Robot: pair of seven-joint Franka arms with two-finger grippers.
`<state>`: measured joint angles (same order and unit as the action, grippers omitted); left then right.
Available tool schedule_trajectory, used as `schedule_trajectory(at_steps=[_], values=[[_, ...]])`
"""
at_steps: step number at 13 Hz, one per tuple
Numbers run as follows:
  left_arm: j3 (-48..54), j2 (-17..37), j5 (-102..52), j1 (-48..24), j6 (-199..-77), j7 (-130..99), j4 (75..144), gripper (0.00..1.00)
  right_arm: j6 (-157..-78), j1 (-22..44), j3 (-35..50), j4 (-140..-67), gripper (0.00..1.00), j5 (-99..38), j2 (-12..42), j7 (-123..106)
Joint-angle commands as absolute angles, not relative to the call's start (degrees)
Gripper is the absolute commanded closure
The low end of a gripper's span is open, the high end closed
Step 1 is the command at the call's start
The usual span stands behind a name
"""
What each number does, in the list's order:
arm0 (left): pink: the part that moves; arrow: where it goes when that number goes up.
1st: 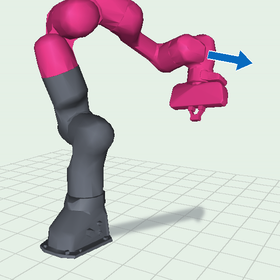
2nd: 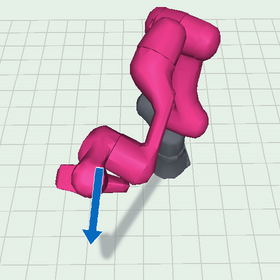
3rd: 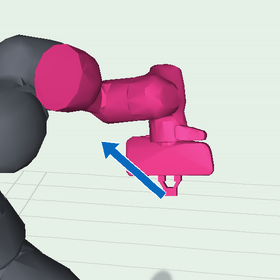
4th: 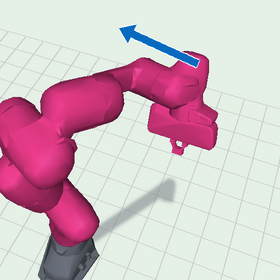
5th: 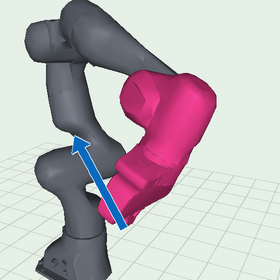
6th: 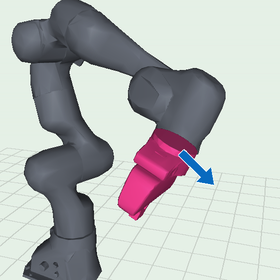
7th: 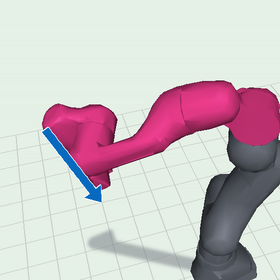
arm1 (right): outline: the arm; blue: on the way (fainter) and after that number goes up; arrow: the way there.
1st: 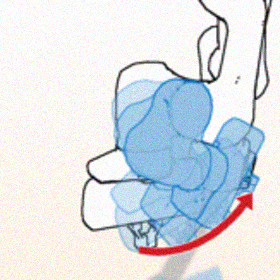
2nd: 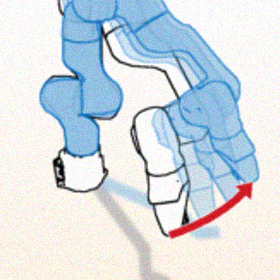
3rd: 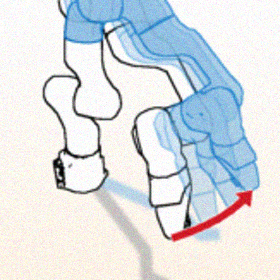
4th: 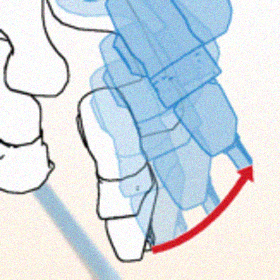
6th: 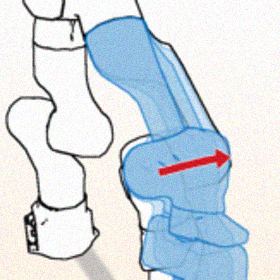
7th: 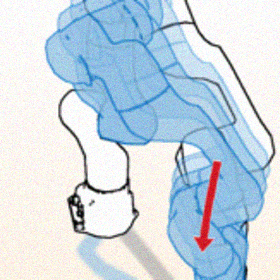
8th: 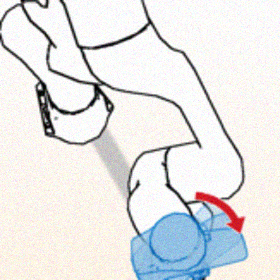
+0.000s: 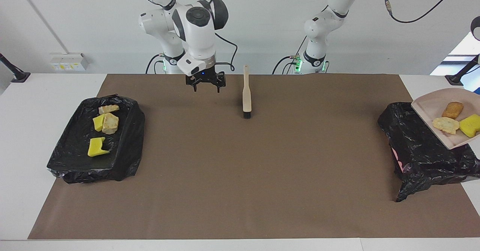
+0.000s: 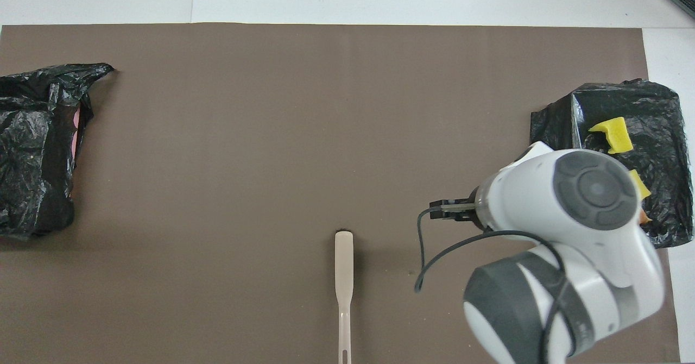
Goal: Sweep and dump trash in bin
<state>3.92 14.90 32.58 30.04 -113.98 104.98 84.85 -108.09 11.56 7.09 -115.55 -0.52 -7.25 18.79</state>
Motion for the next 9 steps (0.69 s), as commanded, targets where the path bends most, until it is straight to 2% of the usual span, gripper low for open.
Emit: schedule_trajectory(at_steps=[1, 6, 9], values=[[3.43, 15.12, 38.05, 28.13, -116.37, 104.77, 86.22, 1.00, -105.30, 6.52, 8.00, -110.41, 0.00, 0.44, -7.03, 11.61], [3.43, 15.12, 50.78, 24.52, -115.75, 104.50, 85.96, 1.00, -98.45, 0.45, 7.91, -100.56, 0.00, 1.40, -5.80, 11.34], [3.51, 14.59, 52.04, 24.08, -115.66, 104.68, 85.43, 1.00, -90.91, 0.17, 4.33, -95.03, 0.00, 2.11, -6.24, 7.84]])
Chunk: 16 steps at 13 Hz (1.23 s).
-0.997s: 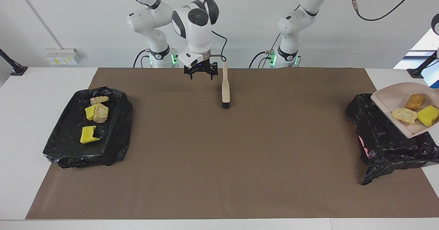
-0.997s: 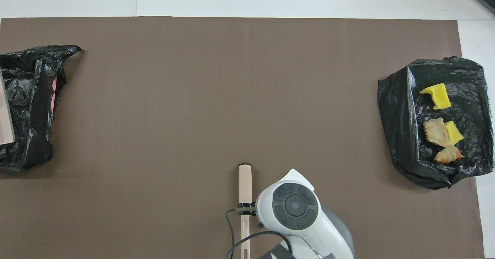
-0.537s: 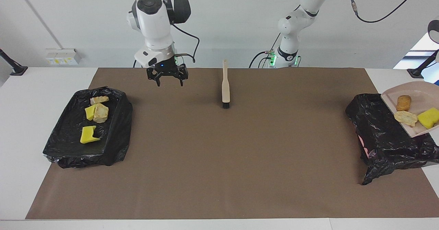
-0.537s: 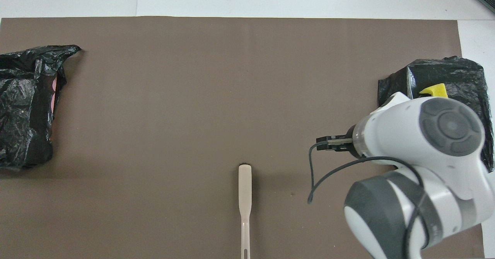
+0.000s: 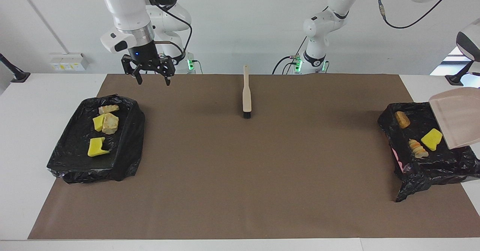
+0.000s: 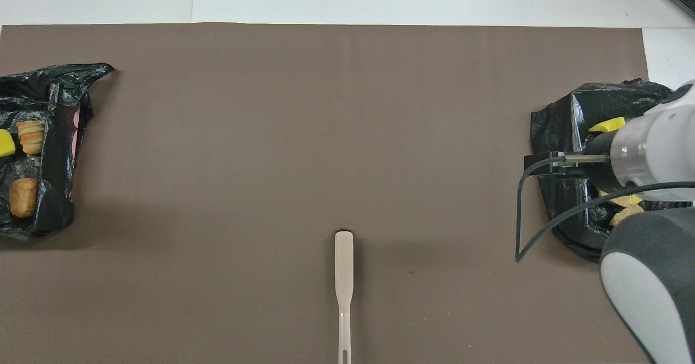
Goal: Sweep and dump trash in bin
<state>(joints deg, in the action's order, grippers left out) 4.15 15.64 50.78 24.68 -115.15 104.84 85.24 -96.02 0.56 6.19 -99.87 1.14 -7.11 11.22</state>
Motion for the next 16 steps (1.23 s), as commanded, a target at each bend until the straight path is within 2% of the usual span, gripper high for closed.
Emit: schedule_trajectory(at_steps=[1, 4, 10, 14, 16], values=[[3.86, 13.89, 50.99, 24.00, -115.58, 104.42, 85.34, 1.00, -88.18, 0.35, 1.78, -92.49, 0.00, 2.20, -6.15, 5.65], [4.57, 11.69, 40.19, 23.56, -114.27, 104.50, 85.17, 1.00, -82.54, 3.86, -6.49, -90.00, 0.00, 1.59, -6.50, 0.62], [4.92, 11.51, 22.70, 19.70, -108.21, 99.95, 85.34, 1.00, -81.92, 3.25, -3.96, -92.90, 0.00, 0.62, -9.05, 0.44], [5.10, 10.99, 16.38, 12.59, -102.06, 79.52, 87.79, 1.00, -82.71, 3.08, -3.78, -93.08, 0.00, 0.70, -8.96, -0.96], [5.19, 8.28, 14.07, 7.84, -100.37, 65.11, 92.34, 1.00, -82.62, 3.16, -3.78, -92.47, 0.00, 0.70, -8.62, -0.71]])
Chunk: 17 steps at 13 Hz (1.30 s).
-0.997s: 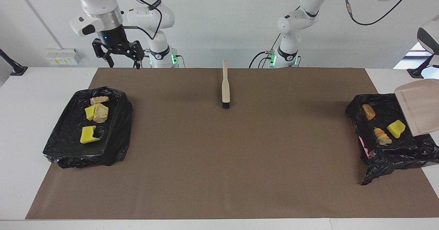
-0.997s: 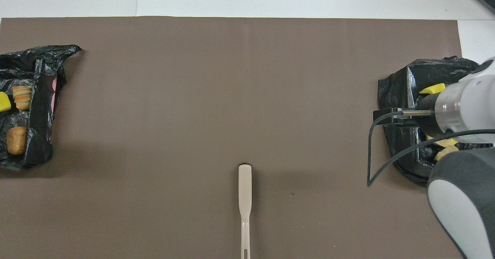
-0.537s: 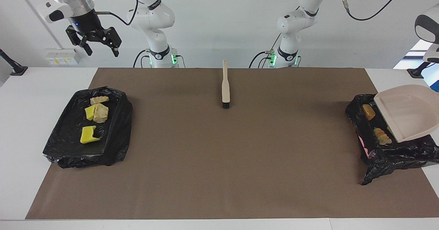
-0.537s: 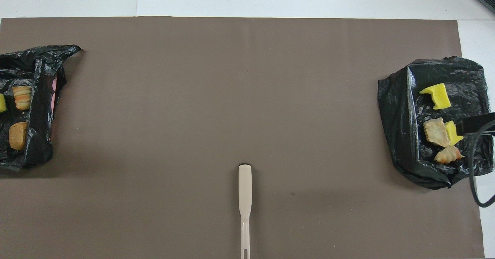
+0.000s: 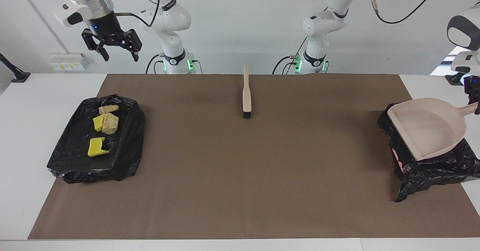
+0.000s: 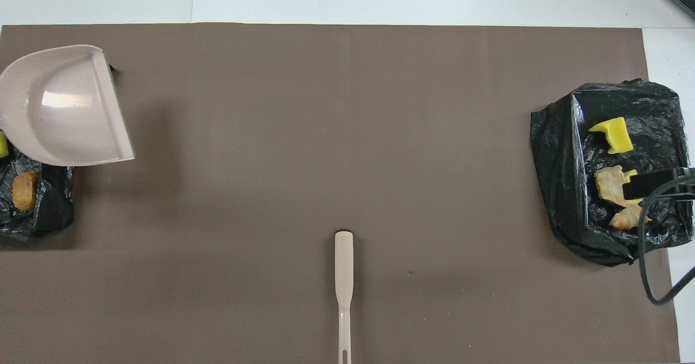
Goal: Sweep and dump trash in bin
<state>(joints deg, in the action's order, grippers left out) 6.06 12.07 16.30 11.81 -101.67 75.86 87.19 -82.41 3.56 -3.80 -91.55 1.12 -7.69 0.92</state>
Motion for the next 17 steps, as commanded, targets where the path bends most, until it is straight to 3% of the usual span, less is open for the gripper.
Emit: schedule_trajectory(at_steps=[1, 6, 11, 15, 17], values=[[5.19, 7.22, 12.50, 5.30, -100.89, 58.95, 94.90, 1.00, -82.44, 3.16, -3.87, -92.55, 0.00, 0.70, -8.70, -0.62], [5.36, 7.03, 7.03, -5.16, -102.13, 32.13, 97.47, 1.00, -82.44, 3.16, -3.78, -92.55, 0.00, 0.70, -8.70, -0.62], [5.27, 10.45, 5.10, -14.75, -106.43, 6.98, 96.86, 1.00, -82.44, 3.16, -3.87, -92.55, 0.00, 0.70, -8.70, -0.62], [5.27, 17.12, 3.00, -22.31, -109.86, -9.12, 93.00, 1.00, -82.44, 3.08, -3.87, -92.55, 0.00, 0.70, -8.70, -0.62], [5.27, 21.95, 2.29, -25.21, -109.95, -16.40, 87.48, 1.00, -82.44, 3.08, -3.78, -92.55, 0.00, 0.70, -8.70, -0.62]])
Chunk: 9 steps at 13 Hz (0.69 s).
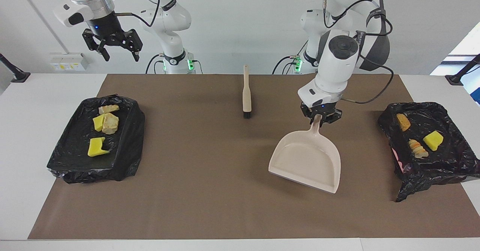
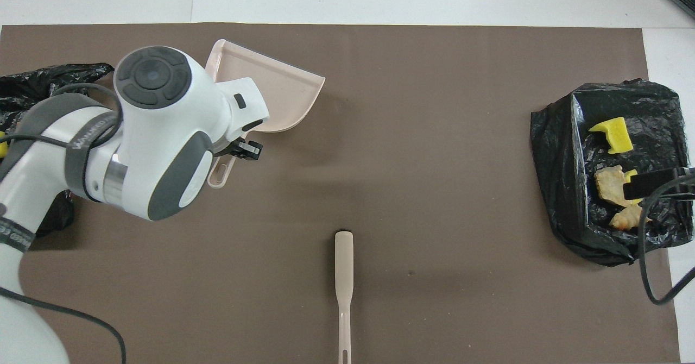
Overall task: Sweep and dump trash in bin
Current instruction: 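Bring the empty dustpan back to the mat center with the left gripper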
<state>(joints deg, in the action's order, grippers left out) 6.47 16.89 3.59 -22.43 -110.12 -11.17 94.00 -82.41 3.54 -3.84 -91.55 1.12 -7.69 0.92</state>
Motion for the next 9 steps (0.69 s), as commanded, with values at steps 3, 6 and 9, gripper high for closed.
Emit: schedule_trajectory(at_steps=[3, 6, 9], values=[[5.27, 23.55, 0.02, -28.28, -111.78, -20.38, 86.05, 1.00, -82.44, 3.08, -3.87, -92.55, 0.00, 0.70, -8.70, -0.62], [5.36, 27.41, -0.87, -29.44, -114.17, -26.45, 81.84, 1.00, -82.44, 3.16, -3.78, -92.55, 0.00, 0.70, -8.70, -0.62], [4.66, 34.33, -0.18, -31.98, -112.95, -27.33, 74.66, 1.00, -82.44, 3.08, -3.78, -92.55, 0.00, 0.70, -8.70, -0.62]])
